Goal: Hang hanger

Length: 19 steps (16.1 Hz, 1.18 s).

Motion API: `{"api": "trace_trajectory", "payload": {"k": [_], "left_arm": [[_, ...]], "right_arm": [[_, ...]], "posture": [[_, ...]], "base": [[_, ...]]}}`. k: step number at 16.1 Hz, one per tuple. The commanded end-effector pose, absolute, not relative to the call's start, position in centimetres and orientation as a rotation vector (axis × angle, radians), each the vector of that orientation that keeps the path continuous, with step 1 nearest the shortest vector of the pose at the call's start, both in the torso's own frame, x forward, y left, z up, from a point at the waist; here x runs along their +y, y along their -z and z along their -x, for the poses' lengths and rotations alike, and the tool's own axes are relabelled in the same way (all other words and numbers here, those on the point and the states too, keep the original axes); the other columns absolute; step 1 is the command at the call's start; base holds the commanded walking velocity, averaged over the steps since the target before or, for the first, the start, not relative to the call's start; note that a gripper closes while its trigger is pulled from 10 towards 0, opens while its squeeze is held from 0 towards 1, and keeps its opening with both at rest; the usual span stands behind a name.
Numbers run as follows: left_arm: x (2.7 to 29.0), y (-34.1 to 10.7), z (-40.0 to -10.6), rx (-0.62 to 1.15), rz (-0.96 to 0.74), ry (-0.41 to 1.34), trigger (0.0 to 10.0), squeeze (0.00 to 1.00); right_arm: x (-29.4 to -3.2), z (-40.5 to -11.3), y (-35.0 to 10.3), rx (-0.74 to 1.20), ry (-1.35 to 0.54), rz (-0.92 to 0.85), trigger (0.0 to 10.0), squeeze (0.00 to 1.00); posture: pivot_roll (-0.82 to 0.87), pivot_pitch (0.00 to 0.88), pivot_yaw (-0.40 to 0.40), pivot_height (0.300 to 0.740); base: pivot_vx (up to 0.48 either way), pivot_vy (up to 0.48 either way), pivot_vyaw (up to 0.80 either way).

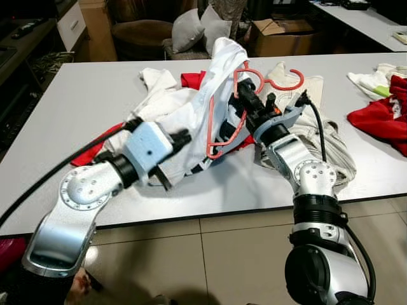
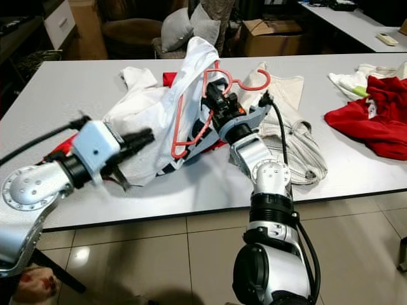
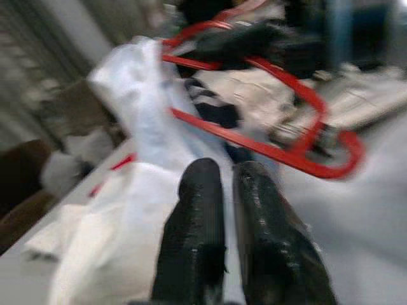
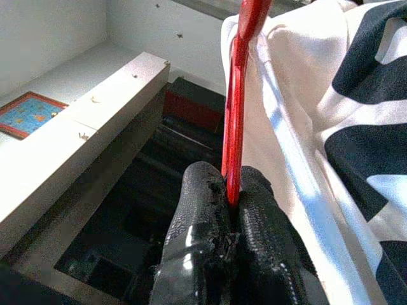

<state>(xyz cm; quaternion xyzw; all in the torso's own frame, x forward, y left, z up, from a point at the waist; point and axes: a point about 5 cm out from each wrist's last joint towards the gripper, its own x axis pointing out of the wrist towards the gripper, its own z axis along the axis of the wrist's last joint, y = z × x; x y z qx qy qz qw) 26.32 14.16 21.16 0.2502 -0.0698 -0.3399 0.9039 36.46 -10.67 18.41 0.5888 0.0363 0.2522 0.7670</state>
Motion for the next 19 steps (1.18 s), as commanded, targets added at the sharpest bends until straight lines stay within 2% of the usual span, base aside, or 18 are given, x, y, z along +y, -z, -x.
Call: {"api": "trace_trajectory", "payload": {"k": [1, 5, 9, 12, 14, 15, 16, 17, 18, 19], "left_arm": [[14.2, -20.6, -26.3, -0.133, -0.521, 0.681, 10.0, 1.00], [12.1, -16.3, -26.1, -0.009, -0.623, 0.801, 10.0, 1.00], [11.3, -14.7, -26.7, -0.018, -0.701, 0.827, 10.0, 1.00], [10.9, -13.7, -27.9, -0.050, -0.798, 0.773, 10.0, 1.00], [10.6, -12.9, -29.1, -0.093, -0.866, 0.695, 10.0, 0.27], [10.5, -12.7, -29.3, -0.105, -0.887, 0.673, 10.0, 0.27], [10.6, -12.6, -29.7, -0.116, -0.909, 0.635, 10.0, 0.20], [10.7, -12.5, -29.9, -0.125, -0.923, 0.611, 10.0, 0.20], [10.9, -12.6, -30.4, -0.139, -0.929, 0.550, 8.7, 0.18], [11.1, -12.5, -30.7, -0.152, -0.918, 0.508, 0.0, 0.10]], "right_arm": [[-10.5, -36.7, -19.3, 0.061, -0.570, -1.284, 10.0, 0.00], [-10.5, -36.7, -19.2, 0.070, -0.573, -1.285, 10.0, 0.00], [-10.6, -36.7, -19.2, 0.067, -0.572, -1.281, 10.0, 0.00], [-10.6, -36.6, -19.3, 0.063, -0.575, -1.277, 10.0, 0.00], [-10.7, -36.6, -19.4, 0.059, -0.576, -1.278, 10.0, 0.00], [-10.7, -36.6, -19.5, 0.058, -0.576, -1.278, 10.0, 0.00], [-10.7, -36.6, -19.5, 0.058, -0.576, -1.279, 10.0, 0.00], [-10.7, -36.6, -19.5, 0.058, -0.575, -1.278, 10.0, 0.00], [-10.7, -36.5, -19.5, 0.058, -0.578, -1.277, 10.0, 0.00], [-10.7, -36.5, -19.5, 0.057, -0.579, -1.277, 10.0, 0.00]], "posture": [[-0.10, 0.012, -0.004, 0.740], [-0.11, 0.014, -0.001, 0.740], [-0.12, 0.013, 0.006, 0.740], [-0.13, 0.011, 0.009, 0.740], [-0.14, 0.013, 0.012, 0.740], [-0.14, 0.013, 0.012, 0.740], [-0.14, 0.012, 0.013, 0.740], [-0.14, 0.012, 0.013, 0.740], [-0.14, 0.011, 0.014, 0.740], [-0.15, 0.010, 0.013, 0.740]], "base": [[0.000, 0.000, 0.00], [0.000, 0.000, 0.00], [0.000, 0.000, 0.00], [0.000, 0.000, 0.00], [0.000, 0.000, 0.00], [0.000, 0.000, 0.00], [0.000, 0.000, 0.00], [0.000, 0.000, 0.00], [0.000, 0.000, 0.00], [0.000, 0.000, 0.00]]}}
